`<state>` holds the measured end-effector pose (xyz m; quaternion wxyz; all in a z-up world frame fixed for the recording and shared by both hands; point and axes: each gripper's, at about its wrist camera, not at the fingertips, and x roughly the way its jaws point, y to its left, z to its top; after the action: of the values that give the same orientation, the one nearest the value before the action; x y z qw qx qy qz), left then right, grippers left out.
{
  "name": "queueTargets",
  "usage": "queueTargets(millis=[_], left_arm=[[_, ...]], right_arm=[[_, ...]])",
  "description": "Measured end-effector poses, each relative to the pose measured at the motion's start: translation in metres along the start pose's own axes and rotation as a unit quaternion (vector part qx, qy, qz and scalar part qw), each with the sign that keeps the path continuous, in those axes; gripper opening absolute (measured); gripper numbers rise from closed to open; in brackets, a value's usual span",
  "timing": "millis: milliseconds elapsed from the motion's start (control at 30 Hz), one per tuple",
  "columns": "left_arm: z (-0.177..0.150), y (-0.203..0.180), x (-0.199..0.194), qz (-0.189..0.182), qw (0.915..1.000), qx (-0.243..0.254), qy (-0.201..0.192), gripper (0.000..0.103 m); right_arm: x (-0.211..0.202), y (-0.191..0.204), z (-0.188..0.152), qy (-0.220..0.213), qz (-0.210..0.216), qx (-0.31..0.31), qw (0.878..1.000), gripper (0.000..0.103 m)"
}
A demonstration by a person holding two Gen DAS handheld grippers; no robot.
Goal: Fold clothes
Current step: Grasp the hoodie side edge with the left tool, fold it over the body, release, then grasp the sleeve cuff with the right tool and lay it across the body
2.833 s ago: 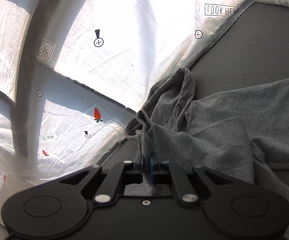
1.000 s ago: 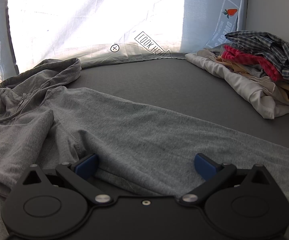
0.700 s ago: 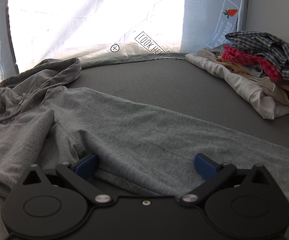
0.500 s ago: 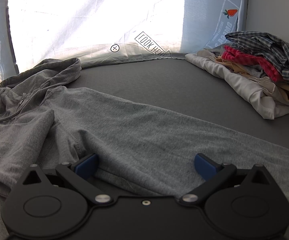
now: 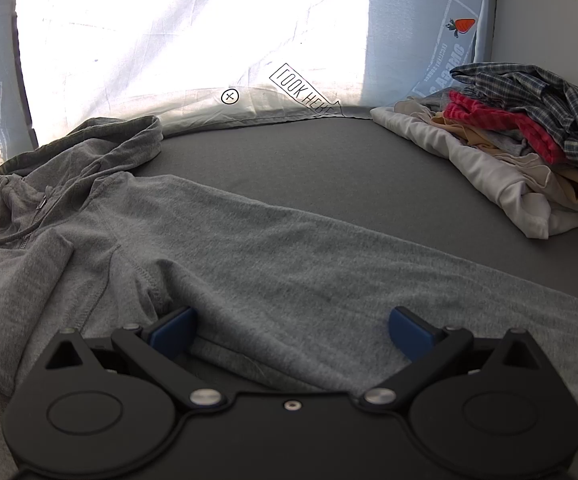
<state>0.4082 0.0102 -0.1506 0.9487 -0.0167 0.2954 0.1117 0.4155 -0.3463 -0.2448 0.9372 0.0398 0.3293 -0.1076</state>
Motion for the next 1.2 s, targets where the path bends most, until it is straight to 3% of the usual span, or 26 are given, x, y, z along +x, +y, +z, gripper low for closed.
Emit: queueTargets(millis=[100,200,300,367,500,567,700,833,933,1000,1100,1200], left_arm=[[-0.024,0.009,0.014,0.025,0.9983,-0.010,0.052,0.010],[-0.040,0.014,0.017,0.046,0.9970,-0.018,0.060,0.018],[-0.039,0.016,0.016,0.065,0.9956,-0.014,0.066,0.035],[-0.033,0.017,0.017,0.079,0.9936,-0.018,0.079,0.051],[-0.024,0.016,0.003,0.046,0.9956,-0.029,0.076,0.067],[-0.023,0.005,-0.009,0.035,0.9968,-0.008,0.071,0.077],[-0.031,-0.014,-0.031,-0.005,0.9969,0.017,0.076,0.087],[-0.058,-0.034,-0.041,-0.044,0.9895,0.045,0.130,0.090],[-0.083,-0.046,-0.046,-0.057,0.9832,0.078,0.154,0.093],[-0.093,-0.049,-0.048,-0.057,0.9826,0.083,0.156,0.101],[-0.089,-0.041,-0.040,-0.054,0.9815,0.038,0.179,0.102],[-0.088,-0.041,-0.039,-0.048,0.9825,0.038,0.176,0.103]], right_arm=[[0.000,0.000,0.000,0.000,0.000,0.000,1.000,0.103],[0.000,0.000,0.000,0.000,0.000,0.000,1.000,0.103],[0.000,0.000,0.000,0.000,0.001,0.001,1.000,0.103],[0.000,0.000,0.000,0.001,0.001,0.001,1.000,0.103],[0.000,-0.001,0.001,0.001,0.002,0.002,1.000,0.103],[0.000,-0.001,0.001,0.001,0.003,0.002,1.000,0.103],[-0.001,-0.001,0.001,0.002,0.008,-0.001,1.000,0.103],[-0.005,-0.006,0.004,0.030,0.055,-0.048,0.997,0.103],[-0.019,-0.030,0.004,0.040,0.080,-0.029,0.996,0.103],[-0.027,-0.056,-0.001,0.038,0.075,0.009,0.996,0.103],[-0.037,-0.099,-0.012,0.029,0.014,0.042,0.999,0.103],[-0.049,-0.151,-0.020,0.016,-0.037,0.082,0.996,0.103]])
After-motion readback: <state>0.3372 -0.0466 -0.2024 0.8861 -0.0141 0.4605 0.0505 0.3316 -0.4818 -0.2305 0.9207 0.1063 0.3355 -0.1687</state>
